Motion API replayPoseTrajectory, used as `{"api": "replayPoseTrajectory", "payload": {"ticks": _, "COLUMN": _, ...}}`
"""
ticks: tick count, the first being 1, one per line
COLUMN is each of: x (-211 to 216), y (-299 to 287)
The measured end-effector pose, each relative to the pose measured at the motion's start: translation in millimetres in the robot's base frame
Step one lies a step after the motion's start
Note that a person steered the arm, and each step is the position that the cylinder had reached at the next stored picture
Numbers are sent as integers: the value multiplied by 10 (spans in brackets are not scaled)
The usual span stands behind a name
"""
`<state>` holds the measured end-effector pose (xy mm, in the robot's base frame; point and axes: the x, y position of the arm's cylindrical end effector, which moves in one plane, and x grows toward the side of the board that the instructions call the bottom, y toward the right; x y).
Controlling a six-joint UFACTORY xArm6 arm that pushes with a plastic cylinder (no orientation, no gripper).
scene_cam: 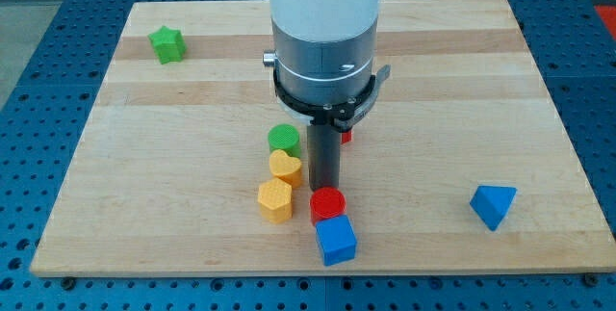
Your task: Push red star to the top left of the green circle
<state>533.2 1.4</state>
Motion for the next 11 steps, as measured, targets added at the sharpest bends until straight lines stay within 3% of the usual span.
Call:
{"api": "replayPoseTrajectory", "payload": {"ticks": 3, "x": -610, "y": 310}}
{"api": "replayPoseTrajectory", "payload": {"ticks": 6, "x": -1152, "y": 177}}
{"api": "replayPoseTrajectory", "payload": {"ticks": 9, "x": -1227, "y": -397}}
{"api": "replayPoseTrajectory", "payload": {"ticks": 11, "x": -1094, "y": -56}}
